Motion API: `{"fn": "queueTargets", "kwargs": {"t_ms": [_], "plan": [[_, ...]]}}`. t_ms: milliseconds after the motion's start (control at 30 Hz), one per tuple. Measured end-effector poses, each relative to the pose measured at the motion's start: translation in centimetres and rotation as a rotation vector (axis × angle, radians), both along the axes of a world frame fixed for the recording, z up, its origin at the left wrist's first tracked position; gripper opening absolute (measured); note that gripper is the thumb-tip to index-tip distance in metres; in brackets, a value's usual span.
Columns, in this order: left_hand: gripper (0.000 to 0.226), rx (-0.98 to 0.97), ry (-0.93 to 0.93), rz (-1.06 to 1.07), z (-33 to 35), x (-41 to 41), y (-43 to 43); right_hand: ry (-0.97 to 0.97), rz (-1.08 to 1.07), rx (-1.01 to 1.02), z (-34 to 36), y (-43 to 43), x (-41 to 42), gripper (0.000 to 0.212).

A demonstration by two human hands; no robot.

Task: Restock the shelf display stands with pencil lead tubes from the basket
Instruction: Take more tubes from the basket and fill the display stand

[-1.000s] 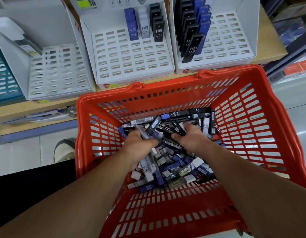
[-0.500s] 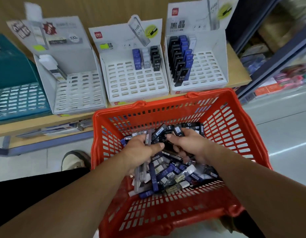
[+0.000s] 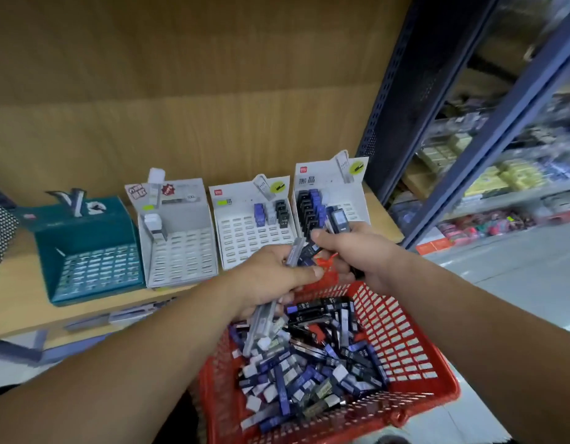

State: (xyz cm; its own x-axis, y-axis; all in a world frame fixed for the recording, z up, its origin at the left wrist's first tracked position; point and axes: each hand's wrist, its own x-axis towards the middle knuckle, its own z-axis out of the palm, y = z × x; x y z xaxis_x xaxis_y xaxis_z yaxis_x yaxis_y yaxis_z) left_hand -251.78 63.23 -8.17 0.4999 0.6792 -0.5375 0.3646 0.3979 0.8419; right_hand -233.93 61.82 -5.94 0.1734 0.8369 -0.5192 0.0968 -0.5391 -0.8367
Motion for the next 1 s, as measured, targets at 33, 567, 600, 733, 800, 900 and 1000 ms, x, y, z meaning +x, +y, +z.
{"fn": "queueTargets", "kwargs": {"t_ms": [33,567,600,733,800,900,1000], "plan": [[0.026,0.055,0.057,-0.032,1.2,-0.1,0.5,-0.02,-0.021,0.028,0.6,0.1,0.1,0.022],[0.013,0.631,0.179,0.043,2.0,4.3,8.2,0.323,-0.263,-0.14,-1.9,6.9,4.6,0.018],[0.009,0.662,0.176,0.068,1.8,4.7,8.5,0.346,-0.266,-0.15,-2.1,7.4,4.9,0.021],[0.022,0.733,0.151,0.076,1.7,6.0,10.2,0.504,-0.252,-0.198,-3.3,8.5,6.2,0.024],[0.024,0.763,0.148,0.075,1.8,6.6,10.8,0.557,-0.212,-0.225,-4.1,8.8,6.8,0.022],[0.02,0.762,0.166,0.124,1.7,7.7,12.0,0.432,-0.179,-0.24,-5.1,10.1,8.1,0.02],[0.024,0.754,0.204,0.161,1.1,8.9,14.1,0.198,-0.326,-0.14,-6.5,11.7,10.1,0.015]]}}
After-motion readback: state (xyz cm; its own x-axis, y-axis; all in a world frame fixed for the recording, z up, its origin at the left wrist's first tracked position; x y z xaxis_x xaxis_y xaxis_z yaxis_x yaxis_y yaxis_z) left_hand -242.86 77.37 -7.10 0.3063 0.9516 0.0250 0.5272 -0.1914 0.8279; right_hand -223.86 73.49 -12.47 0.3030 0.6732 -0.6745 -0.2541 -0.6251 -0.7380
